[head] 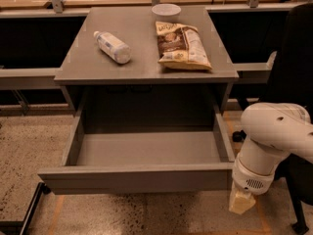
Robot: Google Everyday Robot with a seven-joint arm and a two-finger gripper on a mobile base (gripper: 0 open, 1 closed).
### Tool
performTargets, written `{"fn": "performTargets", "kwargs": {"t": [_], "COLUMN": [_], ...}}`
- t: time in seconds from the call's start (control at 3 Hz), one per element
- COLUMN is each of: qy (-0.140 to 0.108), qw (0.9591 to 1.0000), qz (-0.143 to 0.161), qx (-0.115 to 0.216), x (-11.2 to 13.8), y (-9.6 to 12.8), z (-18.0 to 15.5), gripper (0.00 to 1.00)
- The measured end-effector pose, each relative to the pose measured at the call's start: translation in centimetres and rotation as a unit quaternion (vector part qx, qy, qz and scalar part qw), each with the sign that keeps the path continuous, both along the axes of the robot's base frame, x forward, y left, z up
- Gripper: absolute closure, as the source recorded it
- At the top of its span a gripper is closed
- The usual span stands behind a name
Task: Close top drawer
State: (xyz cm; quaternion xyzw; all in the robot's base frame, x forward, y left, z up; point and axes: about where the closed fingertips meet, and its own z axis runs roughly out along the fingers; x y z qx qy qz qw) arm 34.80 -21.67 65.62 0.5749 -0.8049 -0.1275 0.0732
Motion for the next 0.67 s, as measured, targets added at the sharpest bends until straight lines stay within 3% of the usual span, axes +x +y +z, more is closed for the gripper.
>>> {"fn": "performTargets", "kwargs": {"t": [0.33,0.67], "qy": [-0.088,-0.088], "qw": [0.9952,0.9952], "qz": [0.042,0.042], "qx": [0.014,0.014], "x": [7.76,7.76], "y": [3.10,3.10], "z": [1.75,1.75], "gripper": [1.00,1.00]}}
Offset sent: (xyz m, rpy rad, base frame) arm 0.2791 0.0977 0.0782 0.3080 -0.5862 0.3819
